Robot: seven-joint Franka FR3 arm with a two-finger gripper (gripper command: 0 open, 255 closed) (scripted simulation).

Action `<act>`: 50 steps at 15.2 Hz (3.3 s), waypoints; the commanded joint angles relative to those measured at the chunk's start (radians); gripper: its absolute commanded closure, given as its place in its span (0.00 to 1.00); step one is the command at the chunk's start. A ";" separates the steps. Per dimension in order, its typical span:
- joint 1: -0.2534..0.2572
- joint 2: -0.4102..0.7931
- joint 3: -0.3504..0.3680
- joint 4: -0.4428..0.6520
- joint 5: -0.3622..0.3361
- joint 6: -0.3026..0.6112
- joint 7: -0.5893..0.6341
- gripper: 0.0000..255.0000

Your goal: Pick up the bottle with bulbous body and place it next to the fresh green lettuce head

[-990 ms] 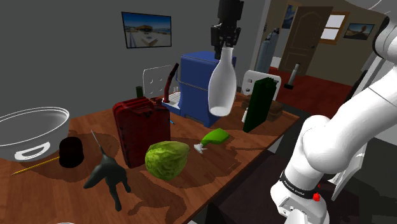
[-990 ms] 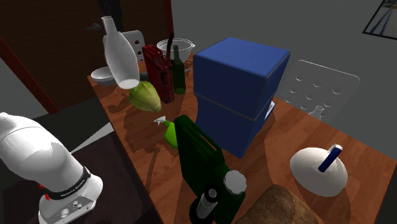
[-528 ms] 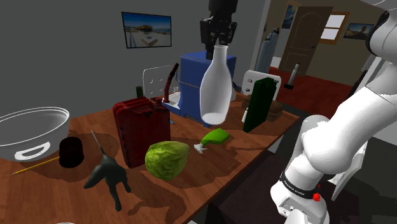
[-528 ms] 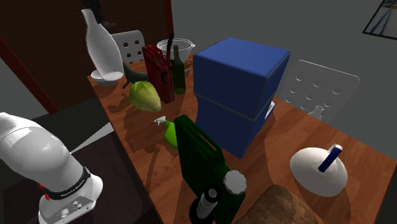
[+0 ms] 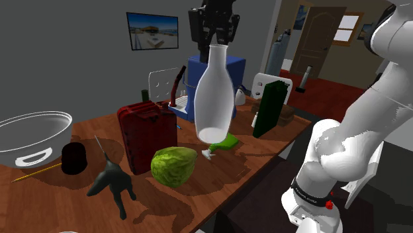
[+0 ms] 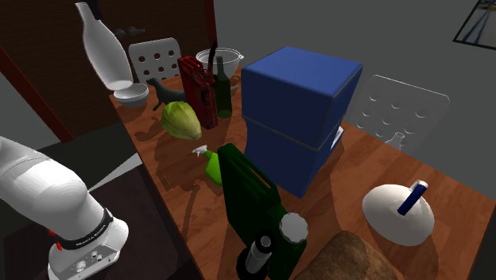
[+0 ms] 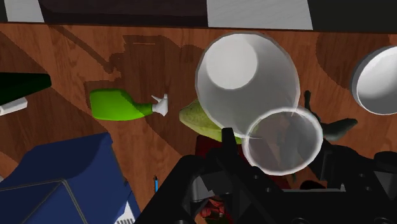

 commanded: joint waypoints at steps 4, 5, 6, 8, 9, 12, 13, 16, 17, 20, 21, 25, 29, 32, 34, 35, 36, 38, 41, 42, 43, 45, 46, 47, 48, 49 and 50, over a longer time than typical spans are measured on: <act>0.008 -0.017 0.016 -0.070 0.009 0.055 0.022 1.00; 0.009 -0.024 0.015 -0.092 0.011 0.070 0.020 1.00; 0.010 -0.032 0.014 -0.113 0.013 0.084 0.019 1.00; 0.011 -0.046 0.013 -0.155 0.016 0.112 0.016 1.00; 0.012 -0.053 0.013 -0.175 0.018 0.126 0.014 1.00; 0.014 -0.071 0.012 -0.234 0.022 0.167 0.010 1.00; 0.015 -0.077 0.012 -0.253 0.024 0.180 0.009 1.00; 0.017 -0.092 0.012 -0.308 0.028 0.220 0.006 1.00; 0.018 -0.097 0.012 -0.326 0.029 0.234 0.005 1.00; 0.020 -0.110 0.013 -0.378 0.033 0.273 0.003 1.00; 0.021 -0.113 0.013 -0.395 0.035 0.287 0.002 1.00; 0.024 -0.126 0.016 -0.460 0.039 0.339 0.000 1.00; 0.027 -0.136 0.019 -0.522 0.044 0.392 -0.002 1.00; 0.029 -0.140 0.022 -0.566 0.047 0.431 -0.003 1.00; 0.030 -0.142 0.024 -0.595 0.049 0.458 -0.004 1.00; 0.031 -0.143 0.025 -0.608 0.050 0.471 -0.004 1.00; 0.031 -0.143 0.026 -0.622 0.051 0.485 -0.004 1.00; 0.032 -0.143 0.029 -0.649 0.053 0.511 -0.004 1.00; 0.034 -0.142 0.033 -0.688 0.056 0.552 -0.004 1.00; 0.034 -0.141 0.035 -0.701 0.056 0.565 -0.004 1.00; 0.035 -0.140 0.036 -0.713 0.057 0.579 -0.004 1.00; 0.036 -0.137 0.040 -0.737 0.059 0.606 -0.004 1.00; 0.036 -0.135 0.041 -0.749 0.059 0.620 -0.004 1.00; 0.037 -0.132 0.043 -0.761 0.060 0.634 -0.003 1.00; 0.037 -0.130 0.045 -0.772 0.061 0.648 -0.003 1.00; 0.037 -0.127 0.047 -0.784 0.061 0.662 -0.003 1.00; 0.037 -0.124 0.049 -0.795 0.062 0.676 -0.002 1.00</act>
